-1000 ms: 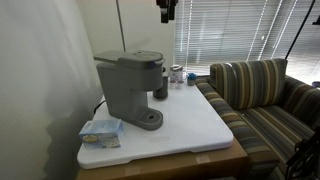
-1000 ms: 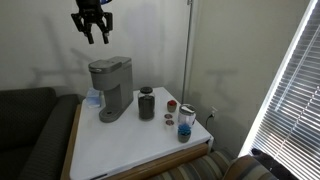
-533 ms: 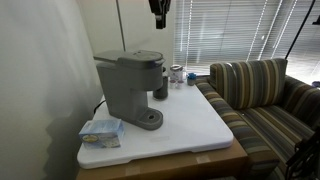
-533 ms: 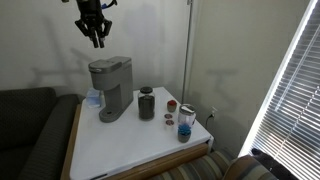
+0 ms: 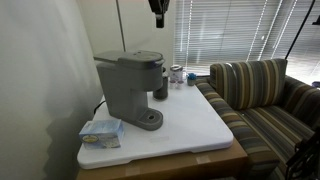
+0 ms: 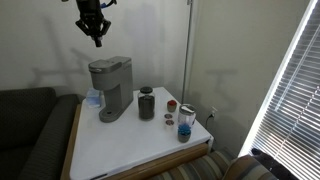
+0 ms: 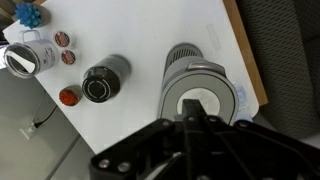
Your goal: Open the coffee maker
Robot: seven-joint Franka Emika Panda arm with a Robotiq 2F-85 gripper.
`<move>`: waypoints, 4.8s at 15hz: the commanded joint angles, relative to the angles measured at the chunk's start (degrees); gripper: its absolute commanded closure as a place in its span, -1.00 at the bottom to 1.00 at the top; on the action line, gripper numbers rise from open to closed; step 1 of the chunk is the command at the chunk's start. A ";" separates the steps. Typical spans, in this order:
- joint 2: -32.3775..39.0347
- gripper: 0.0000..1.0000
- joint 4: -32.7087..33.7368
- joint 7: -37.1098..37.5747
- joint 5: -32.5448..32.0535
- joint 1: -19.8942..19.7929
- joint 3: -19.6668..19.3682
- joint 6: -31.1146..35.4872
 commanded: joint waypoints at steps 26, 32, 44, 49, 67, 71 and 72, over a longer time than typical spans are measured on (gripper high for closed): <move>20.08 1.00 18.02 -0.21 3.83 1.89 1.64 -5.44; 28.53 1.00 31.18 0.17 7.36 1.34 1.77 -20.09; 42.28 1.00 54.34 10.99 11.71 1.79 0.79 -42.42; 45.17 1.00 58.35 14.73 13.94 1.04 1.56 -50.69; 35.00 0.45 67.45 15.65 0.72 11.25 -7.02 -48.60; 33.97 -0.10 66.92 15.15 -0.61 12.19 -7.61 -49.22; 33.90 -0.21 66.92 15.07 -0.58 12.32 -7.54 -49.25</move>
